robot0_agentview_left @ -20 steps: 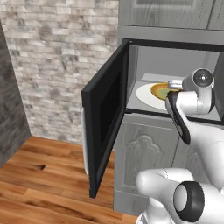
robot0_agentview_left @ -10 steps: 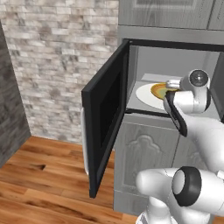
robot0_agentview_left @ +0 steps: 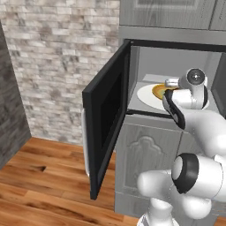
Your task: Pick the chicken drumstick from the counter and place it in the microwave. Then turn on the microwave.
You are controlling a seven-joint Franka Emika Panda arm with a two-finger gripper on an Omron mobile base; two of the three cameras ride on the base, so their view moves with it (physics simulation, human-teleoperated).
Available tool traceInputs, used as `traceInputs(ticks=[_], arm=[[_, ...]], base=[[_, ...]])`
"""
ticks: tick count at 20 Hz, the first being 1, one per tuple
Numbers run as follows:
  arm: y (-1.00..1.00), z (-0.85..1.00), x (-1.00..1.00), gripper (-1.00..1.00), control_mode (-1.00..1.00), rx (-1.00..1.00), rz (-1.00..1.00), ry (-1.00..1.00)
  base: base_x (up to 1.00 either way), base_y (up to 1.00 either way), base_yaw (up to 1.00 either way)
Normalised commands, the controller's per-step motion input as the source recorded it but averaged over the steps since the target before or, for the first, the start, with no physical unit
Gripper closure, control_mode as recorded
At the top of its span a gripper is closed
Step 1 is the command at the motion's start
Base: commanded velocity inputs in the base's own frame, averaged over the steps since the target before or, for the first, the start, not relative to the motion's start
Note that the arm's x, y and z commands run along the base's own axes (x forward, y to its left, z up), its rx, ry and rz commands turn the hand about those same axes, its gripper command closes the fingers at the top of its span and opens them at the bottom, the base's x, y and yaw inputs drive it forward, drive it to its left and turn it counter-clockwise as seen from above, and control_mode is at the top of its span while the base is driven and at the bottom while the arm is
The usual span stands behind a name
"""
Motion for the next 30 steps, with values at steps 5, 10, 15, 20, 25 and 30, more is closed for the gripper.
traceInputs(ticks=[5, 10, 15, 20, 25, 30], arm=[[-0.12, -0.10, 0.22, 1.00, -1.00, 0.00, 0.00, 0.00], [-0.16, -0.22, 0.12, 1.00, -1.00, 0.00, 0.00, 0.00], [-0.17, -0.21, 0.12, 1.00, -1.00, 0.00, 0.00, 0.00], [-0.11, -0.09, 0.16, 1.00, -1.00, 0.00, 0.00, 0.00], [0.00, 0.00, 0.23, 1.00, -1.00, 0.00, 0.00, 0.00], [-0.01, -0.05, 0.20, 1.00, -1.00, 0.00, 0.00, 0.00]], base=[[0.00, 0.00, 0.00], [0.00, 0.00, 0.00], [0.00, 0.00, 0.00], [0.00, 0.00, 0.00], [0.00, 0.00, 0.00], [0.00, 0.00, 0.00]])
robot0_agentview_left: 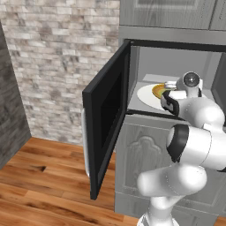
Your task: Pick the chicken drumstick from the counter and place it in the microwave. Then turn on the microwave.
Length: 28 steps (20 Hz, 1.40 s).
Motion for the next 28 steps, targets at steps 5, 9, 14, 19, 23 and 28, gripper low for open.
traceInputs(ticks=[5, 9, 14, 19, 23, 28], arm=[[-0.06, -0.19, 0.13, 1.00, -1.00, 0.00, 0.00, 0.00], [-0.04, -0.18, 0.13, 1.00, -1.00, 0.00, 0.00, 0.00], [-0.03, -0.05, 0.20, 1.00, -1.00, 0.00, 0.00, 0.00], [-0.08, 0.00, 0.25, 1.00, -1.00, 0.00, 0.00, 0.00], [-0.18, -0.01, 0.25, 1.00, -1.00, 0.00, 0.00, 0.00], [-0.15, -0.12, 0.16, 1.00, -1.00, 0.00, 0.00, 0.00]], base=[[0.00, 0.00, 0.00], [0.00, 0.00, 0.00], [0.00, 0.00, 0.00], [0.00, 0.00, 0.00], [0.00, 0.00, 0.00], [0.00, 0.00, 0.00]])
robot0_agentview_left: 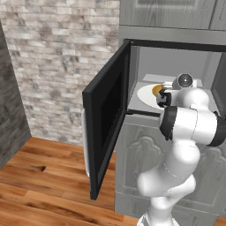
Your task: Pick the chicken drumstick from the counter and place it in the microwave. Then turn on the microwave.
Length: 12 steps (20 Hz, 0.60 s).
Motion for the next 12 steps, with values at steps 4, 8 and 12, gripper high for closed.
traceInputs(ticks=[4, 8, 12], arm=[[-0.11, -0.22, 0.18, 1.00, -1.00, 0.00, 0.00, 0.00], [-0.10, -0.19, 0.20, 1.00, -1.00, 0.00, 0.00, 0.00], [-0.14, -0.07, 0.25, 1.00, -1.00, 0.00, 0.00, 0.00]], base=[[0.00, 0.00, 0.00], [0.00, 0.00, 0.00], [0.00, 0.00, 0.00]])
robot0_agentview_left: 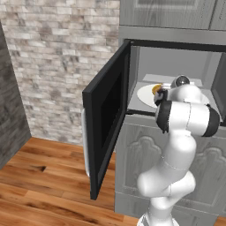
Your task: Pick the chicken drumstick from the counter and place it in the microwave. Then turn on the microwave.
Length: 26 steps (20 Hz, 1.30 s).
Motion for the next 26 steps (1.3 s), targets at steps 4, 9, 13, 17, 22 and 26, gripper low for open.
traceInputs(ticks=[4, 9, 13, 17, 22, 26], arm=[[-0.16, -0.01, 0.30, 1.00, -1.00, 0.00, 0.00, 0.00], [-0.13, -0.08, 0.25, 1.00, -1.00, 0.00, 0.00, 0.00], [-0.10, -0.27, 0.11, 1.00, -1.00, 0.00, 0.00, 0.00], [-0.09, -0.24, 0.13, 1.00, -1.00, 0.00, 0.00, 0.00], [-0.01, -0.24, 0.03, 1.00, -1.00, 0.00, 0.00, 0.00], [0.00, 0.00, 0.00, 1.00, -1.00, 0.00, 0.00, 0.02]], base=[[0.00, 0.00, 0.00], [0.00, 0.00, 0.00], [0.00, 0.00, 0.00], [0.00, 0.00, 0.00], [0.00, 0.00, 0.00], [0.00, 0.00, 0.00]])
